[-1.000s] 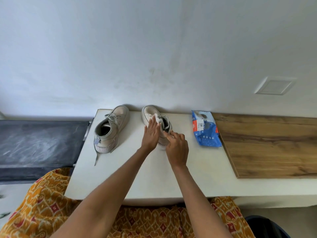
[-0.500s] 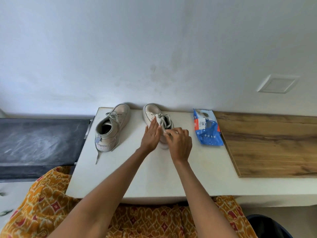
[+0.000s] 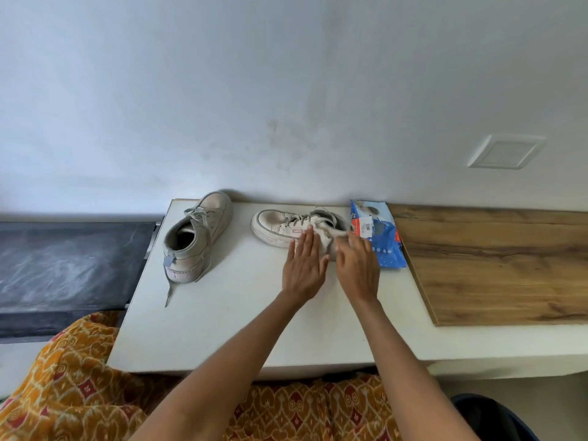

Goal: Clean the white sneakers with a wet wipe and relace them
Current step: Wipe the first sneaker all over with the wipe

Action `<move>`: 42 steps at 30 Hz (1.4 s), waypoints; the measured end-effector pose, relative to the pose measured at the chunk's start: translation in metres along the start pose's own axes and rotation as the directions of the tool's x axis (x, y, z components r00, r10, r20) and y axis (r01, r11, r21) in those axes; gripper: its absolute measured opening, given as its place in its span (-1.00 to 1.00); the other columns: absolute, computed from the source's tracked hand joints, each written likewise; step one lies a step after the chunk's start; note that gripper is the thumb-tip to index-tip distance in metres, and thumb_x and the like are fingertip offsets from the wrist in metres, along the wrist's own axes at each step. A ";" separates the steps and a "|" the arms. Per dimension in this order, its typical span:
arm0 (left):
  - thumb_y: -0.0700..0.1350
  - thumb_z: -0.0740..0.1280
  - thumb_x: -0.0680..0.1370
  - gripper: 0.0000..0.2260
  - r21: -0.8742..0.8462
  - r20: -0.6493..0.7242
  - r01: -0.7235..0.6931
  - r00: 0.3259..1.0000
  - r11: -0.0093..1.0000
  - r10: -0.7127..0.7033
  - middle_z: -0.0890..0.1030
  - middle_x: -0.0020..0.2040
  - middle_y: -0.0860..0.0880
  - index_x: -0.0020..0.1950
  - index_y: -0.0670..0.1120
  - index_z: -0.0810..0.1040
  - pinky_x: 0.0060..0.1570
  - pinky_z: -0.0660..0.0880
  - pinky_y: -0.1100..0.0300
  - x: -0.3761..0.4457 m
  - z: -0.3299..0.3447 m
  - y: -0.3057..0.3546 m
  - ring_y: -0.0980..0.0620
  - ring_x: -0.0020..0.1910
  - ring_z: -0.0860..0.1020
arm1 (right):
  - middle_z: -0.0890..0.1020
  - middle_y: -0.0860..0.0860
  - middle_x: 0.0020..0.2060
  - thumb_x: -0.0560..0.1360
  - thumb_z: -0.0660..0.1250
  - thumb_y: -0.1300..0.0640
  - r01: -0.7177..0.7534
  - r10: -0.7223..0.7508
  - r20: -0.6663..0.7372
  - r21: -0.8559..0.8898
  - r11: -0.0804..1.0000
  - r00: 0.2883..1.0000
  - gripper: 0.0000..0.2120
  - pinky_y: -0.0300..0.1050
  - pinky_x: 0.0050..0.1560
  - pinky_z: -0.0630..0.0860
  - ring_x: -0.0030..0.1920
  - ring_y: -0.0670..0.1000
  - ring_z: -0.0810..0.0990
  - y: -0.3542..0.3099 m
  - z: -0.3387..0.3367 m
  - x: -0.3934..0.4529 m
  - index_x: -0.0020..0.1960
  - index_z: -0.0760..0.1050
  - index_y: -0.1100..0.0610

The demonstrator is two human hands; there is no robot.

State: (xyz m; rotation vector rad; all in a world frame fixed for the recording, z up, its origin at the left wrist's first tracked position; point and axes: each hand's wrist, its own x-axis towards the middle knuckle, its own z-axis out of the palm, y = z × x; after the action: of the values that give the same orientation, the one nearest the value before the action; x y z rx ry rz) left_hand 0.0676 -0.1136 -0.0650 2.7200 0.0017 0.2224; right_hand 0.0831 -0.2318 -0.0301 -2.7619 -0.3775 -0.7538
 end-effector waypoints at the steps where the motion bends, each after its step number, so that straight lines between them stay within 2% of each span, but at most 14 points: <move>1: 0.22 -0.43 0.46 -0.25 0.001 -0.001 0.055 0.999 0.999 -0.055 -0.11 0.55 -0.08 0.54 -0.16 -0.09 0.42 -0.32 0.12 0.006 -0.002 -0.003 0.03 0.53 -0.14 | 0.60 0.16 0.11 0.45 0.38 0.20 0.027 -0.027 0.015 -0.001 1.000 1.000 -0.77 -0.02 -0.14 0.54 0.07 0.18 0.57 -0.003 0.005 -0.004 0.10 0.58 0.15; 4: 0.20 -0.42 0.46 -0.26 -0.013 -0.031 0.178 0.984 0.984 -0.178 -0.09 0.56 -0.09 0.54 -0.16 -0.09 0.42 -0.31 0.11 0.021 -0.010 -0.016 0.03 0.53 -0.13 | 0.55 0.18 0.20 0.45 0.39 0.17 -0.025 0.024 0.039 0.033 0.999 0.999 -0.68 0.01 -0.05 0.55 0.16 0.19 0.54 -0.007 0.015 -0.011 0.20 0.54 0.15; 9: 0.11 -0.13 0.64 -0.45 -0.046 -0.049 0.258 0.964 0.965 -0.260 -0.10 0.56 -0.12 0.54 -0.18 -0.07 0.48 -0.21 0.01 0.040 -0.019 -0.030 0.00 0.53 -0.13 | 0.55 0.18 0.19 0.44 0.38 0.24 -0.046 0.044 0.036 0.062 0.997 0.998 -0.67 0.03 -0.07 0.56 0.17 0.21 0.53 -0.007 0.013 0.012 0.20 0.52 0.15; 12: 0.00 0.04 0.65 -0.55 -0.053 -0.130 0.189 0.972 0.981 -0.194 0.12 0.53 -0.18 0.48 -0.20 0.18 0.46 -0.05 -0.06 0.051 -0.025 -0.031 -0.13 0.51 0.09 | 0.60 0.15 0.10 0.43 0.37 0.27 -0.019 0.017 0.028 0.076 0.997 0.999 -0.73 0.05 -0.14 0.59 0.11 0.20 0.55 -0.004 0.015 0.025 0.13 0.57 0.16; 14: -0.14 0.24 0.57 -0.70 -0.075 -0.256 0.054 0.964 0.996 -0.071 0.45 0.28 -0.25 0.27 -0.23 0.45 0.23 0.37 -0.13 0.055 -0.026 -0.029 -0.27 0.23 0.42 | 0.59 0.15 0.10 0.45 0.35 0.29 -0.024 0.022 0.024 0.111 0.993 0.999 -0.74 0.07 -0.16 0.61 0.13 0.20 0.53 -0.004 0.019 0.026 0.12 0.58 0.17; 16: -0.25 0.32 0.49 -0.83 -0.135 -0.364 -0.039 0.931 0.990 -0.013 0.54 -0.02 -0.23 0.07 -0.23 0.57 -0.14 0.51 -0.08 0.056 -0.024 -0.031 -0.24 -0.06 0.48 | 0.53 0.20 0.20 0.47 0.33 0.31 -0.050 0.047 0.021 0.145 0.988 0.999 -0.72 0.05 -0.12 0.62 0.22 0.21 0.49 -0.003 0.024 0.022 0.16 0.58 0.15; 18: -0.27 0.30 0.50 -0.88 -0.163 -0.363 -0.075 0.932 0.984 0.011 0.50 -0.09 -0.18 0.00 -0.22 0.57 -0.23 0.49 -0.03 0.054 -0.026 -0.035 -0.18 -0.11 0.44 | 0.41 0.26 0.33 0.50 0.30 0.31 -0.091 0.088 0.025 0.176 0.980 0.996 -0.69 0.02 -0.05 0.59 0.34 0.24 0.40 -0.003 0.029 0.018 0.20 0.56 0.11; 20: -0.26 0.26 0.54 -0.86 -0.122 -0.328 -0.142 0.940 0.982 0.095 0.48 -0.03 -0.15 0.06 -0.21 0.55 -0.18 0.47 0.00 0.051 -0.024 -0.041 -0.14 -0.07 0.40 | 0.29 0.28 0.41 0.52 0.26 0.28 -0.144 0.138 0.039 0.228 0.963 0.990 -0.68 -0.02 0.02 0.57 0.41 0.25 0.30 -0.005 0.033 0.017 0.23 0.54 0.07; 22: -0.26 0.19 0.57 -0.80 -0.041 -0.285 -0.268 0.926 0.963 0.246 0.48 0.08 -0.17 0.16 -0.23 0.50 0.00 0.43 0.05 0.043 -0.021 -0.048 -0.13 0.00 0.39 | 0.25 0.30 0.43 0.55 0.23 0.26 -0.186 0.178 0.052 0.280 0.942 0.983 -0.69 -0.04 0.07 0.54 0.43 0.25 0.27 -0.009 0.035 0.017 0.24 0.53 0.07; 26: -0.23 0.11 0.56 -0.64 0.243 -0.160 -0.402 0.881 0.883 0.445 0.45 0.27 -0.23 0.33 -0.30 0.39 0.36 0.27 0.02 0.035 -0.011 -0.082 -0.20 0.26 0.42 | 0.43 0.30 0.31 0.54 0.24 0.27 -0.182 0.179 0.040 0.299 0.937 0.983 -0.72 0.05 0.03 0.55 0.33 0.26 0.41 -0.009 0.033 0.020 0.21 0.56 0.14; 29: -0.22 0.16 0.54 -0.65 0.307 -0.200 -0.321 0.899 0.896 0.390 0.46 0.26 -0.23 0.32 -0.25 0.38 0.41 0.15 -0.01 0.035 -0.017 -0.104 -0.21 0.29 0.41 | 0.50 0.25 0.26 0.53 0.25 0.24 -0.181 0.179 0.032 0.259 0.949 0.983 -0.73 0.06 -0.07 0.57 0.25 0.23 0.48 -0.003 0.029 0.023 0.17 0.59 0.09; 35: 0.04 -0.07 0.61 -0.49 0.131 -0.141 -0.039 0.988 0.991 0.057 0.46 0.22 -0.25 0.35 -0.27 0.38 0.45 0.10 0.01 0.038 -0.030 -0.084 -0.22 0.31 0.38 | 0.55 0.20 0.21 0.51 0.25 0.20 -0.222 0.213 0.063 0.235 0.946 0.975 -0.73 0.03 -0.17 0.57 0.18 0.19 0.52 -0.006 0.026 0.026 0.15 0.60 0.06; 39: 0.05 -0.05 0.60 -0.46 0.091 -0.099 -0.085 0.991 0.992 0.094 0.37 0.38 -0.28 0.40 -0.30 0.33 0.45 0.07 0.03 0.028 -0.013 -0.051 -0.19 0.43 0.29 | 0.54 0.20 0.22 0.50 0.26 0.19 -0.248 0.232 0.098 0.194 0.949 0.968 -0.72 0.09 -0.13 0.58 0.19 0.19 0.51 -0.009 0.023 0.027 0.17 0.59 0.04; 42: 0.08 -0.02 0.60 -0.45 0.196 -0.060 -0.143 0.986 0.970 0.158 0.31 0.44 -0.23 0.45 -0.26 0.26 0.47 0.04 0.08 0.021 -0.013 -0.059 -0.11 0.47 0.23 | 0.54 0.21 0.22 0.51 0.25 0.17 -0.219 0.204 0.111 0.142 0.965 0.973 -0.71 0.09 -0.12 0.57 0.18 0.20 0.51 -0.008 0.021 0.027 0.20 0.58 0.04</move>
State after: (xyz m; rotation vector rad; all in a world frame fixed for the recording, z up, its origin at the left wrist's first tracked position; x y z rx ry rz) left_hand 0.0885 -0.0536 -0.0738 2.9033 -0.1713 0.3869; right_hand 0.1131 -0.2132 -0.0325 -2.6438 -0.1466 -0.5192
